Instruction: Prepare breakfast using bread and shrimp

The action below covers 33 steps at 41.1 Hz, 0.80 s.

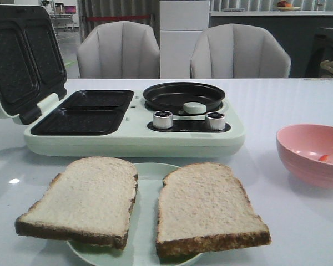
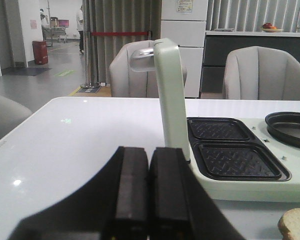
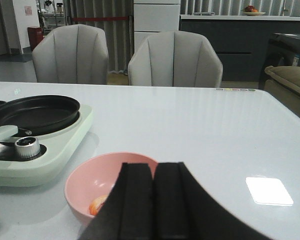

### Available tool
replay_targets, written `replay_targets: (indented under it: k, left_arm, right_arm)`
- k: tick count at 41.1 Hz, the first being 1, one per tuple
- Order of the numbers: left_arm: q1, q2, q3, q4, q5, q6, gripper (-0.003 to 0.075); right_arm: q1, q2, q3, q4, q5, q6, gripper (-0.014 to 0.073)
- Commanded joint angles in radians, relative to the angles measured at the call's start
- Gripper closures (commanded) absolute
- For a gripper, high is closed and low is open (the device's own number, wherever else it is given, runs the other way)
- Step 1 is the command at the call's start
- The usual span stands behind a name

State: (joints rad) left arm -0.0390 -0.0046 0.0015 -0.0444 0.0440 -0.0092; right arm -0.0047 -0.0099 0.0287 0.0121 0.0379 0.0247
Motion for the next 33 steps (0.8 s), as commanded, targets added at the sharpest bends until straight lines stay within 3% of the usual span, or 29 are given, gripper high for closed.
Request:
replay_targets:
  k: [1,12,18,24,33]
  left_arm:
    - [-0.005,-0.017,0.030,0.001,-0.089,-0.005,0.0619]
    - [-0.005,-0.017,0.025,-0.001,-0.136,-0.005,0.0619]
    - [-0.009,-0.017,-0.067,-0.007,-0.150,-0.005,0.0619]
    - [-0.009,0.001,-0.263,-0.007,-0.029,-0.005,0.0619]
    - [-0.009,0.154,-0.549,-0.004,0.199,-0.005,0.0619]
  right_arm:
    - [-0.004,-0.021,-0.018,0.004,-0.096,0.002,0.0559]
    - [-0.004,-0.021,-0.032,0.020,-0.108,0.002,0.0559]
    - [-0.004,-0.021,-0.140,0.081,-0.081,0.002,0.0559]
    - [-0.004,0.023,-0.300,0.079,-0.002,0.002,0.0559]
    - [-0.004,0.233,-0.552,0.074,0.209,0.001,0.0559]
